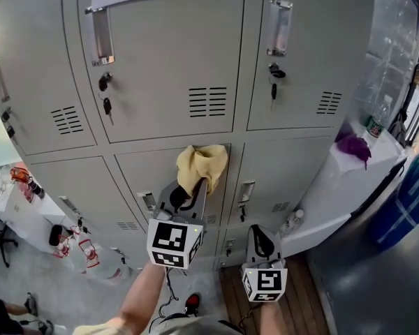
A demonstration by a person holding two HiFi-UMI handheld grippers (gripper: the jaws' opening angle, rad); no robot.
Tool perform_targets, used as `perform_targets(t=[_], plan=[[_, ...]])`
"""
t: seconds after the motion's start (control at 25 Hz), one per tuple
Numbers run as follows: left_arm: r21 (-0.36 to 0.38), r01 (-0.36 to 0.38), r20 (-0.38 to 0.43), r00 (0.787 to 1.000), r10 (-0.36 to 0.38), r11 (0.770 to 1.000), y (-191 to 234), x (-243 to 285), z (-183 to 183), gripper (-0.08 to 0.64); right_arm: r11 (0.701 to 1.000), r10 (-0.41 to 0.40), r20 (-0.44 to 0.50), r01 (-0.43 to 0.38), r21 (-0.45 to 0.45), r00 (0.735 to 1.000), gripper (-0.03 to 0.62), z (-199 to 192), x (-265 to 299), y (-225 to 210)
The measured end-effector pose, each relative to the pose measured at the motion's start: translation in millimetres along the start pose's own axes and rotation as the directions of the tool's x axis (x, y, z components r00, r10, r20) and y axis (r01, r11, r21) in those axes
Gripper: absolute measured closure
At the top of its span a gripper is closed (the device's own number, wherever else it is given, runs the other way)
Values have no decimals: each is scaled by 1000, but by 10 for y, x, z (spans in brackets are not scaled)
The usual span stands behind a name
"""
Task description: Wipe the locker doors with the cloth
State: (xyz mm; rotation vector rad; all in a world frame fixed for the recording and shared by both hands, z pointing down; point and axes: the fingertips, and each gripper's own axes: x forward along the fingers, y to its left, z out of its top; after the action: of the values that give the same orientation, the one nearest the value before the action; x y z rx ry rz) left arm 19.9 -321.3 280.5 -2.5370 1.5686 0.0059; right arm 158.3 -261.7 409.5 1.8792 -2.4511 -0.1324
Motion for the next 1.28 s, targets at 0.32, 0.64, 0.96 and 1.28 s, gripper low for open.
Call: perform_targets(t=[0.32,0.64,0.96,1.28], plan=[[14,-106,-21,994,106,994,457,-276,-82,485,998,58,3,-58,0,998,568,3,83,232],[22,-209,-34,977,209,978,909,-578,-132,485,992,125,8,-125,-3,992,568,24,167,530],[29,-286,-45,957,287,958,1279,-848,-171,485,984,176,18,-176,-8,984,568,66,264,812],[30,-315,-55,947,316,949,1466,-989,-223,485,978,208,23,-208,-13,978,568,86,328,1045]])
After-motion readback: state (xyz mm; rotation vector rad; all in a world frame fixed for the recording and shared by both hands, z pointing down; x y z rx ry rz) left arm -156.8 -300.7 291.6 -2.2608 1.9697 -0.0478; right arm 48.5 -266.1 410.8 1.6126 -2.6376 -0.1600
